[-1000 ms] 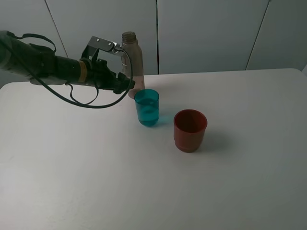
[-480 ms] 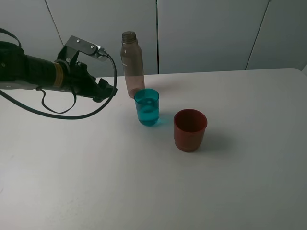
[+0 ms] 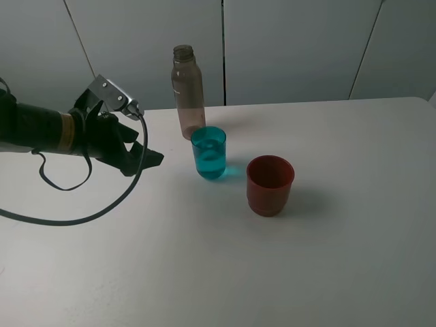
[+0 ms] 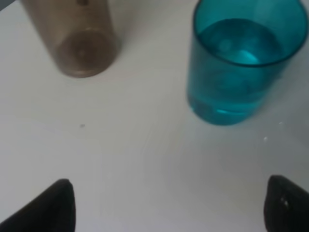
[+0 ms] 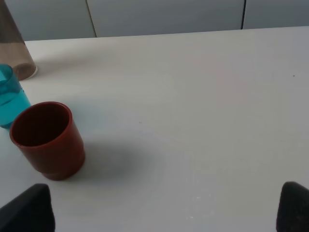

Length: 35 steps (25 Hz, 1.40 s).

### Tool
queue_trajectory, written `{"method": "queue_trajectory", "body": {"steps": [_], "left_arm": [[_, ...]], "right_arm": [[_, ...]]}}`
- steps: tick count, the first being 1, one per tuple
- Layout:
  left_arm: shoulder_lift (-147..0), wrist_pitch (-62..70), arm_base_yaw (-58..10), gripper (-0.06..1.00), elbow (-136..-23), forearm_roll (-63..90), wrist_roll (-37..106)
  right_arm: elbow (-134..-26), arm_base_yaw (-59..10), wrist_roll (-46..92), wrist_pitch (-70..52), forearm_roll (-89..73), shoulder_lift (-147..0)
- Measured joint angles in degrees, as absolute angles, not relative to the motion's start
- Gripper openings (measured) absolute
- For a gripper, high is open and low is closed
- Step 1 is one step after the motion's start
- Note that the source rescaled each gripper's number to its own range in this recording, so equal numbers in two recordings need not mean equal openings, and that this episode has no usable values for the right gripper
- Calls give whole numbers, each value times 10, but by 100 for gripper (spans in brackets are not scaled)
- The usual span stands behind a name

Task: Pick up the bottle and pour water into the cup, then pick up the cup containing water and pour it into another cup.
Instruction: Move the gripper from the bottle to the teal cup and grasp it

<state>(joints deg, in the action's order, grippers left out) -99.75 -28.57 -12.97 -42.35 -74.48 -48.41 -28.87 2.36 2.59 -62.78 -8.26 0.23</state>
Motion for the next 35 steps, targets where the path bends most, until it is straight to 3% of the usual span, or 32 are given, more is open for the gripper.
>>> {"method": "queue_trajectory", "body": {"steps": [10,19,35], "left_arm": [[-1041,-391,-61,100,-424,-820,-476],[-1087,-416,-58,100,-425,-791,-355],[-1220,-525,-58,100,-543,-799,-338]], "right_arm": [[-289,24,26,-628,-83,2],[-289,24,26,-628,-83,2],[-289,24,26,-628,-83,2]]}}
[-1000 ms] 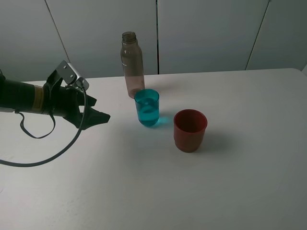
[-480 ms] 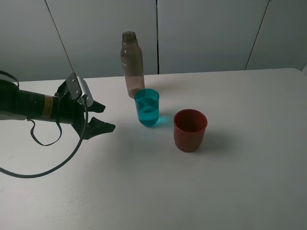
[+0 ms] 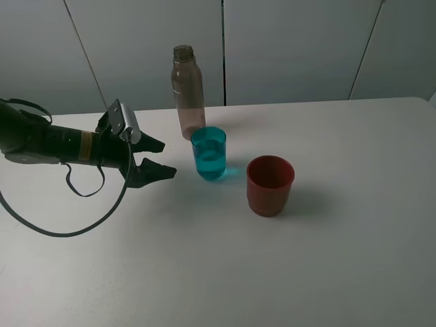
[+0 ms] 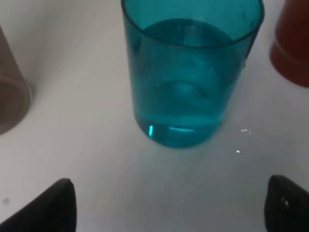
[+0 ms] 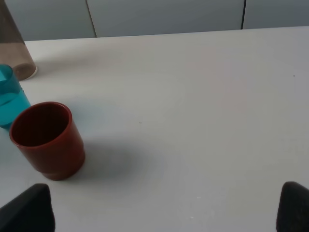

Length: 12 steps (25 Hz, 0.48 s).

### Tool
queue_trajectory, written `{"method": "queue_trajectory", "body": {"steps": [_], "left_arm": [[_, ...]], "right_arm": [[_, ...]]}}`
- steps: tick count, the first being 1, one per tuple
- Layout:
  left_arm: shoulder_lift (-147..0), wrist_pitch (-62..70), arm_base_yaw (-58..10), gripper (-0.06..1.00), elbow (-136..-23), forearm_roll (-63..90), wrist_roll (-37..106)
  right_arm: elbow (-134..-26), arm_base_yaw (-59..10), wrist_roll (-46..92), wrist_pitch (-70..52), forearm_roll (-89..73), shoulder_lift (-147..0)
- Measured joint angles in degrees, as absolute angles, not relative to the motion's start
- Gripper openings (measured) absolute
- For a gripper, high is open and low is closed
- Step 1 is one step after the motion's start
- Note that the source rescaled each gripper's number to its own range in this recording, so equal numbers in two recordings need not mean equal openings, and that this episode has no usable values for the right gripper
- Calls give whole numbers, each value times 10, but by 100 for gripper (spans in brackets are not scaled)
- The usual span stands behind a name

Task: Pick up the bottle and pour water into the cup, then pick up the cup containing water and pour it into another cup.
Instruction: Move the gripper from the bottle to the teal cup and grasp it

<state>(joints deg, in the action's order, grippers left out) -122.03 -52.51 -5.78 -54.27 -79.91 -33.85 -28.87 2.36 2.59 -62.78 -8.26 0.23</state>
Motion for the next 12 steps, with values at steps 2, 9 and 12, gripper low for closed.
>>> {"method": "queue_trajectory", "body": {"steps": [2,9,12], "left_arm": [[-1232,-538,-58,100,-553,-801,-338],[-1264,-599,-58,100,-592,-818,-338],[-1274,-611,-58,100,-607,-822,-338]], "right_arm": [[-289,24,26,-628,-83,2],[-289,24,26,-628,-83,2],[-289,24,26,-628,-83,2]]}}
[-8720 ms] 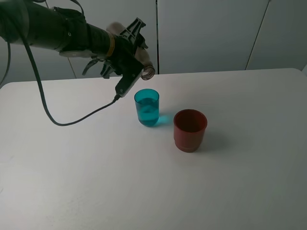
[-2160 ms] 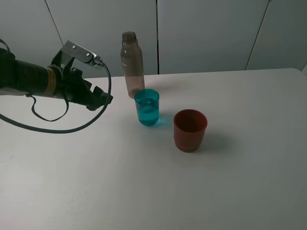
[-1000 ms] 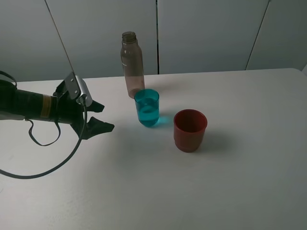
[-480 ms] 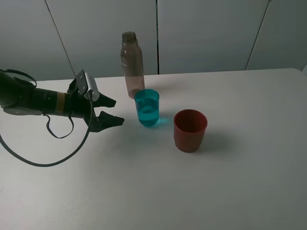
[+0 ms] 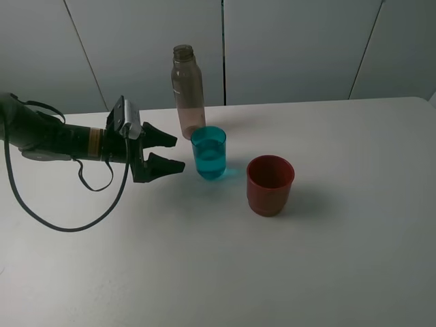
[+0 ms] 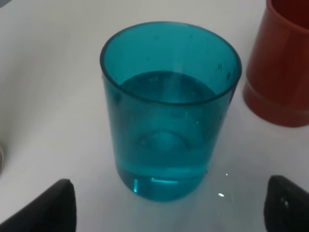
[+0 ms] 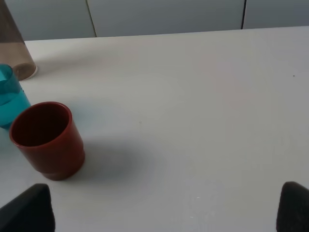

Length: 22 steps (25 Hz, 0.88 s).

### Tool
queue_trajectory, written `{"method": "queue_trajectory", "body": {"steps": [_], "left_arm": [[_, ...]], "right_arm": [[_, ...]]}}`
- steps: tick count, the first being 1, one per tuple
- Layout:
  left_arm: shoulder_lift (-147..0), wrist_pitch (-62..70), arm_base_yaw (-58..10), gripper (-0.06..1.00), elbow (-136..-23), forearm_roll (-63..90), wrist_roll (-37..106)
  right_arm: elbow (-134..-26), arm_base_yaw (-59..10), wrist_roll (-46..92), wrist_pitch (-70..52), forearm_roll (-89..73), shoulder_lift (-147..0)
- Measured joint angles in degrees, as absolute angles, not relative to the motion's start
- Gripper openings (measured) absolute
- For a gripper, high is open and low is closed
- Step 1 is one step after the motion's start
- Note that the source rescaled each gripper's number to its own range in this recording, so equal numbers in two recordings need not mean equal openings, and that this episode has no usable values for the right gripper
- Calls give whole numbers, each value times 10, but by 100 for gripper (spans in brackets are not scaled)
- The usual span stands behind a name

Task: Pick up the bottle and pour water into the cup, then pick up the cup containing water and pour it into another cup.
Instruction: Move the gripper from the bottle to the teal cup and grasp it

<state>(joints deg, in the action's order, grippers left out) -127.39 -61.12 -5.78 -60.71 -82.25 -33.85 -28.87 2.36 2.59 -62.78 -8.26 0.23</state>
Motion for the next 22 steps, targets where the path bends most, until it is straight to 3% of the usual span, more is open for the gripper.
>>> {"method": "queue_trajectory", "body": {"steps": [22], "left_arm": [[-1325,-652,-77,100,-671,-843,-340]], "right_arm": [[-289,24,26,-628,-83,2]]}}
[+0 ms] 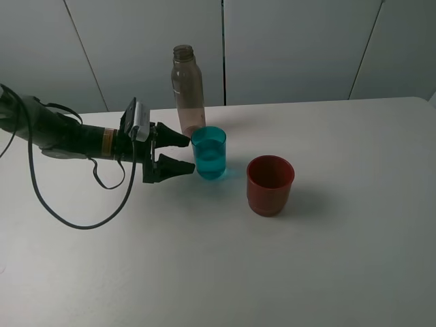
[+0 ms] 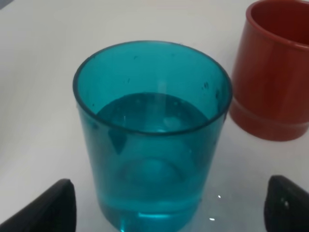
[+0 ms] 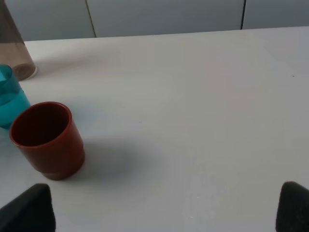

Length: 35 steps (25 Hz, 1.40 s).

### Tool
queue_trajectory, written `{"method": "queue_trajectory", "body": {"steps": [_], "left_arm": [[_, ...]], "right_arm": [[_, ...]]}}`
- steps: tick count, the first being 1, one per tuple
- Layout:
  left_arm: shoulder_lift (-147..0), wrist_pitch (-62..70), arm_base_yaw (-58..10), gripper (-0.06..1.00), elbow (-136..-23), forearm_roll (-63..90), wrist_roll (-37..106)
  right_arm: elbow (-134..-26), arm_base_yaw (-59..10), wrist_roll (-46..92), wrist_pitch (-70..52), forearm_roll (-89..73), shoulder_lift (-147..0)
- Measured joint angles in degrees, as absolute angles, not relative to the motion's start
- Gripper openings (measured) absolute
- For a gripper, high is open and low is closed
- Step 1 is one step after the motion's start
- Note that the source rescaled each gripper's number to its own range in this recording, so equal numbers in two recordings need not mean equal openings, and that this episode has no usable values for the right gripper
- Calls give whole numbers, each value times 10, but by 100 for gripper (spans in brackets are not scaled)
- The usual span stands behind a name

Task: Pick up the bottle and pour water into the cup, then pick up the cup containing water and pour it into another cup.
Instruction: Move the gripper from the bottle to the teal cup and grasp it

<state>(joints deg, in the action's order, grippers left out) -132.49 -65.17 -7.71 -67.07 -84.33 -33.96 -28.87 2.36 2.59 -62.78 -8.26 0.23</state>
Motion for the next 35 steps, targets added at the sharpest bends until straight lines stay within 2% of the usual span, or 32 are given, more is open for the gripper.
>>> {"method": "queue_trajectory", "body": {"steps": [35], "left_arm": [[-1363,-649,-97,100,-717,-845,-328]], "right_arm": [[-289,24,26,-628,-83,2]]}}
